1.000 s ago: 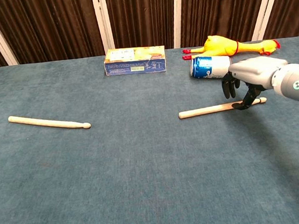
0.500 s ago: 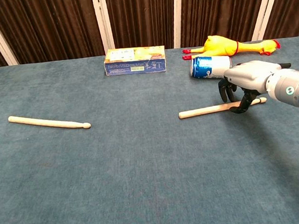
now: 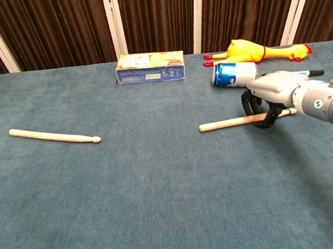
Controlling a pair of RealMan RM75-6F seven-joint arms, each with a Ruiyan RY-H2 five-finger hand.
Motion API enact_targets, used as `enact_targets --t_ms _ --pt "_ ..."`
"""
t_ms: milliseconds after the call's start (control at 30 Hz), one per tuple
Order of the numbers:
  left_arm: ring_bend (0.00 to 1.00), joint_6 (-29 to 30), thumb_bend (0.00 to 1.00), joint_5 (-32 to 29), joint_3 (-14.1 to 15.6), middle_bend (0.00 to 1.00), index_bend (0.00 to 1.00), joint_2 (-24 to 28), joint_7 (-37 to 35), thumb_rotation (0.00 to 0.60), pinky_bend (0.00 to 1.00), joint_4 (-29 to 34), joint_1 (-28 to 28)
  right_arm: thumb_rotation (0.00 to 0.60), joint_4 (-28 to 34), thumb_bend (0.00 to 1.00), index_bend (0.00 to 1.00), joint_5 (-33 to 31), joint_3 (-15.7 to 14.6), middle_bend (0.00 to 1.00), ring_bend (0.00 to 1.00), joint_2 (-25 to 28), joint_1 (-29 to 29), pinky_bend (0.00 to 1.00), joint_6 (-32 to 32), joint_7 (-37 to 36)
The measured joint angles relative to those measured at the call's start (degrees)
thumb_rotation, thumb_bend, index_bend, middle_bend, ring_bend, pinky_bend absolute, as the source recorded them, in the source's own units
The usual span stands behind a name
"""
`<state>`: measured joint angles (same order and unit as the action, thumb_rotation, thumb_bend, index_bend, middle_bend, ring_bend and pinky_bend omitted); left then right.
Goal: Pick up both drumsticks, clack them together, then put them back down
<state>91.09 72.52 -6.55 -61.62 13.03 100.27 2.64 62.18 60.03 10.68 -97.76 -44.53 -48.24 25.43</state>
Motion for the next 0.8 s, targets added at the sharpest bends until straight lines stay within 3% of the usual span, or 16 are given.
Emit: enact_targets --t_ms 200,800 --pt "0.0 0.0 0.31 0.0 0.0 0.0 0.1 0.0 0.0 0.6 0.0 0.0 0.0 0.6 1.9 0.39 0.52 -1.5 0.0 0.5 0.34 -1.0 1.2 0.05 -2.9 1.4" --pt "0.0 -0.3 0.31 -0.2 0.0 0.0 0.1 -0.1 -0.1 0.6 0.0 -0.2 -0.2 0.6 1.1 0.4 0.55 -0.2 -0.7 0.54 0.36 -1.2 0.3 0.05 -1.4 2.0"
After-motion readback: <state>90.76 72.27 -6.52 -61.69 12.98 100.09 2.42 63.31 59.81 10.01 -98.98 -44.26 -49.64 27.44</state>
